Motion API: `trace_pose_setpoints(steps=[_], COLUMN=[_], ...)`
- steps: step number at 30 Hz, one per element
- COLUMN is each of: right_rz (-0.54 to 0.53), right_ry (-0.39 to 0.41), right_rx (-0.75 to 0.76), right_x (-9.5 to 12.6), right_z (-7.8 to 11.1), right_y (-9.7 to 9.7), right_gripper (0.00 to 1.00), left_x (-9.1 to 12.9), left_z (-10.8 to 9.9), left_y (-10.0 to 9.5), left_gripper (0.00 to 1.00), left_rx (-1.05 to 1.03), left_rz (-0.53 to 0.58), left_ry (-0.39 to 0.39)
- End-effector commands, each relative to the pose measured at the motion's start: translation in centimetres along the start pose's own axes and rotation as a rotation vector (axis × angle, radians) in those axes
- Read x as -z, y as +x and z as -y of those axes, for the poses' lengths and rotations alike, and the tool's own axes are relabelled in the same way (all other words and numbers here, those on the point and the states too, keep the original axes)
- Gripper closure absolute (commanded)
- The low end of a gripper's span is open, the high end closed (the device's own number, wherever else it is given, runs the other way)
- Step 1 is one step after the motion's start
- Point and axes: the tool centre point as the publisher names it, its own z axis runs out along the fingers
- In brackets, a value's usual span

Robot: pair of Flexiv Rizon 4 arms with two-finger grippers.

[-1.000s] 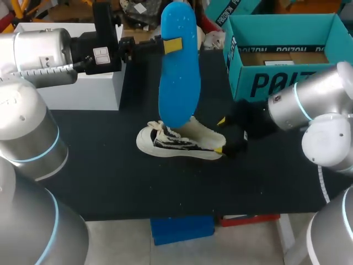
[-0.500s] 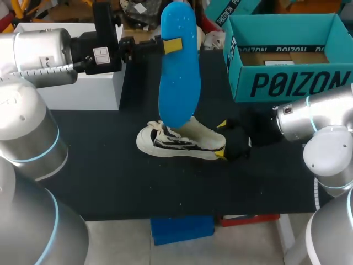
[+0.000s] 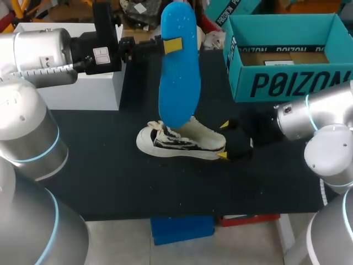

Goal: Take the shoe out of the shoebox, open the shoe tongue, remove and reinsert the insole, then place the shoe into the shoebox

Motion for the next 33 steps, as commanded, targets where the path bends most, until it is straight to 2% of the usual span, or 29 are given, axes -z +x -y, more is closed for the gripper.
trace_pose_setpoints(steps=[1,6,7,14,23,30,33], right_rz=[-0.002,0.013,0.014,0.035,0.077,0.067,0.055], right_ry=[0.309,0.537,0.603,0.805,0.946,1.003,1.008], right_rx=[0.018,0.050,0.058,0.075,0.109,0.134,0.138], right_x=[1.3,1.2,1.1,-0.2,-1.4,-2.7,-3.5], right_z=[-1.5,-2.4,-2.5,-3.1,-4.7,-6.0,-6.4], right_y=[-0.3,-1.0,-1.2,-2.0,-3.1,-3.5,-3.6], right_gripper=[0.00,0.00,0.00,0.00,0.00,0.00,0.04], left_x=[0.0,0.0,0.0,0.0,0.0,0.0,0.0], left_z=[0.0,0.0,0.0,0.0,0.0,0.0,0.0], left_y=[0.1,0.1,0.1,0.1,0.1,0.1,0.1], left_gripper=[1.00,1.00,1.00,1.00,1.00,1.00,1.00], left_rx=[0.001,0.001,0.001,0.001,0.001,0.001,0.001], left_rz=[0.003,0.003,0.003,0.003,0.003,0.003,0.003], left_ry=[-0.004,-0.004,-0.004,-0.004,-0.004,-0.004,-0.004])
